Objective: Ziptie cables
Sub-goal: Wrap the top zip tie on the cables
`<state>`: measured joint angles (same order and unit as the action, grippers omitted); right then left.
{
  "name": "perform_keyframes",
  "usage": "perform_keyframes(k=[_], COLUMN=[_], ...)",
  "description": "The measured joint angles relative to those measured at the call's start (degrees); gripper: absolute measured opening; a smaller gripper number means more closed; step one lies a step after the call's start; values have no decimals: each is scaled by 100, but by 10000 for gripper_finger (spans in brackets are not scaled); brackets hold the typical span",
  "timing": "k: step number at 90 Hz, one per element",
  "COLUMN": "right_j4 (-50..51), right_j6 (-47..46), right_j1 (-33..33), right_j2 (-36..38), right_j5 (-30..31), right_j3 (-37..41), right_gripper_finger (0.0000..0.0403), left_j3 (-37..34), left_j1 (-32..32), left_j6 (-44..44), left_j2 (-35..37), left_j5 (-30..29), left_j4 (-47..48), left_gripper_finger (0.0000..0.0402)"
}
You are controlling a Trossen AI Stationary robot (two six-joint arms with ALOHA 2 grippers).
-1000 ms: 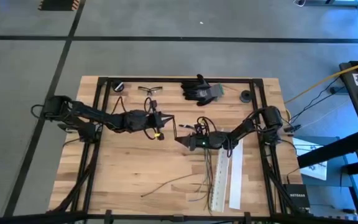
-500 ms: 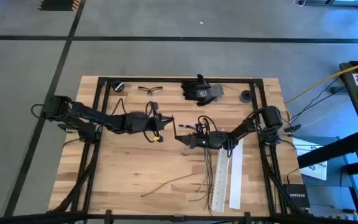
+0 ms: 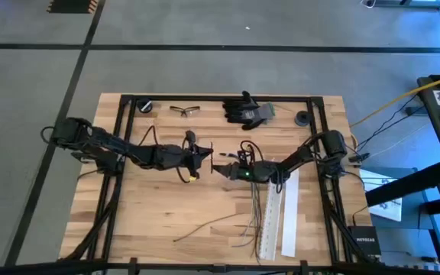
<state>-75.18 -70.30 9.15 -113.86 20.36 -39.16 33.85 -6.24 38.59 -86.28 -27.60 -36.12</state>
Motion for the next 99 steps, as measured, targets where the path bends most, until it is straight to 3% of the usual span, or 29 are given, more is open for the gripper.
perform_keyframes(k=[15,34,52,64,75,85,99], right_j4=[-22,-96,-190,-162,-37,503,2378], right_j6=[148,1106,1951,2271,2734,3016,3148], right_j1=[-203,-299,-297,-465,-706,-904,-1120], right_j2=[0,24,443,907,1270,1294,1281], right_j5=[-78,-1100,-1519,-1604,-1603,-1608,-2215], right_j3=[0,58,491,872,946,632,-60], right_gripper_finger=[0,1,3,31,81,116,128], left_j3=[0,-2,-2,-2,-2,-2,-2], left_j1=[-216,-217,-198,-201,-196,-201,-198], left_j6=[63,-199,-412,-526,-997,-1342,-1487], left_j2=[-41,-41,-39,-37,-37,-37,-39], left_j5=[-168,-184,-220,-218,-14,117,128], left_j4=[16,84,75,68,68,75,73], left_gripper_finger=[0,0,0,0,0,0,0])
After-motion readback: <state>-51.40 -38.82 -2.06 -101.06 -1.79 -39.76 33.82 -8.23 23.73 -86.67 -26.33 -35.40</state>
